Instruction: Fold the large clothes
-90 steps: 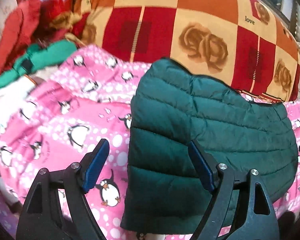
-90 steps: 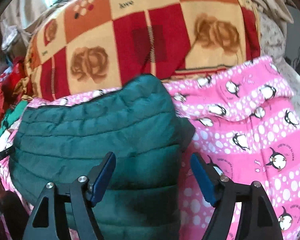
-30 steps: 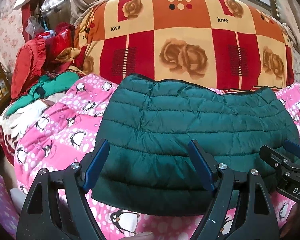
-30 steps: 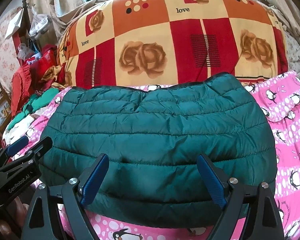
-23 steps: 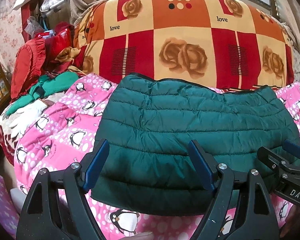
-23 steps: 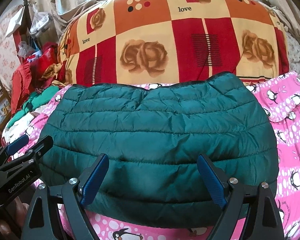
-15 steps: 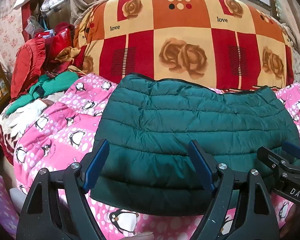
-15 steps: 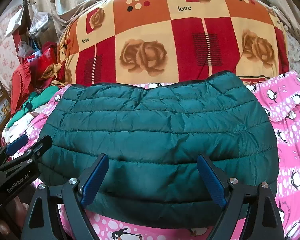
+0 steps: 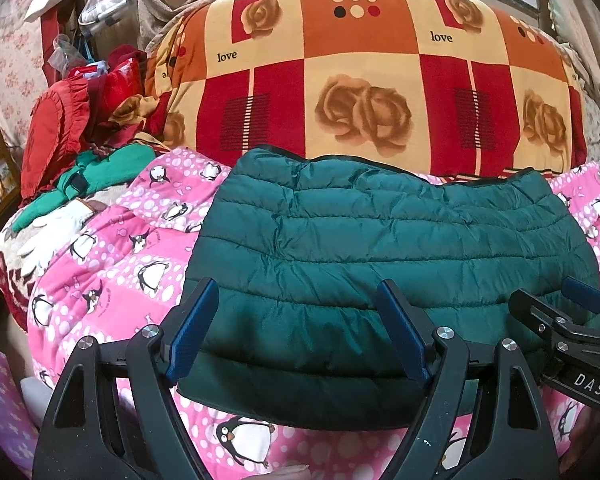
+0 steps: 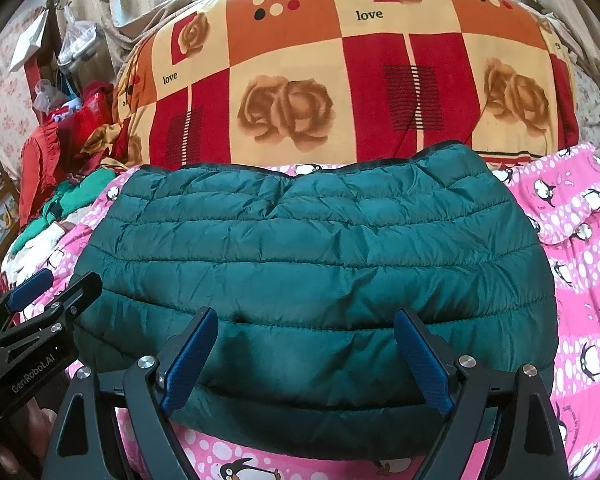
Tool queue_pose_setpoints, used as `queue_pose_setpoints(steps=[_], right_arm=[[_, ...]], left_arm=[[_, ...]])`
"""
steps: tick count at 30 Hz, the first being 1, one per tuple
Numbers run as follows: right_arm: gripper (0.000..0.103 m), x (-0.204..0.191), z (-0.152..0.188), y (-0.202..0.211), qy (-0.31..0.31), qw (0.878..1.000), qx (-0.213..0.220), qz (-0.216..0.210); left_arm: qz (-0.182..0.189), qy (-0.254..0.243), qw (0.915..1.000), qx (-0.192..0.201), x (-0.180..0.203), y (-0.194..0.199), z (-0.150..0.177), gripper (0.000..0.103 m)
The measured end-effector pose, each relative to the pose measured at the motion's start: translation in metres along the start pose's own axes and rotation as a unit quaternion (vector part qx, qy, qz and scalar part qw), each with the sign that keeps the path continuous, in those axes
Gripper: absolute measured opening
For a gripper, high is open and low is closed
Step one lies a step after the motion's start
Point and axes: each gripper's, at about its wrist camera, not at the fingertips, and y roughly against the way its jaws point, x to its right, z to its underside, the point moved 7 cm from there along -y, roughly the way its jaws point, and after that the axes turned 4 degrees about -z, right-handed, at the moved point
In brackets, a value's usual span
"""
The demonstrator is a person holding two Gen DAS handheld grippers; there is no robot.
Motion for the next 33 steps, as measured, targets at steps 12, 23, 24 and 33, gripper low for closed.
queue_pose_setpoints(steps=[12,23,24,33], right_arm=[[0.088,-0.001,0.001,-0.002,0.001,1.000,-0.003,-0.001],[0.088,-0.002,0.002,-0.007,0.003,1.000,-0.008,-0.003],[0.088,-0.002,0.002,-0.008,0.003,1.000,-0.009,-0.003],[0.088,-0.002,0.002,-0.008,0.004,1.000,-0.009,-0.003]], left_arm=[[0.002,0.000,1.0000,-0.009,0.001,-0.005,0.004,0.081],[0.005,-0.002,0.9999,-0.014,0.001,-0.008,0.006,0.081],[0.006,-0.003,0.9999,-0.015,0.002,-0.009,0.006,0.081],[0.007,-0.006,0.9998,-0.017,0.003,-0.012,0.008,0.081]])
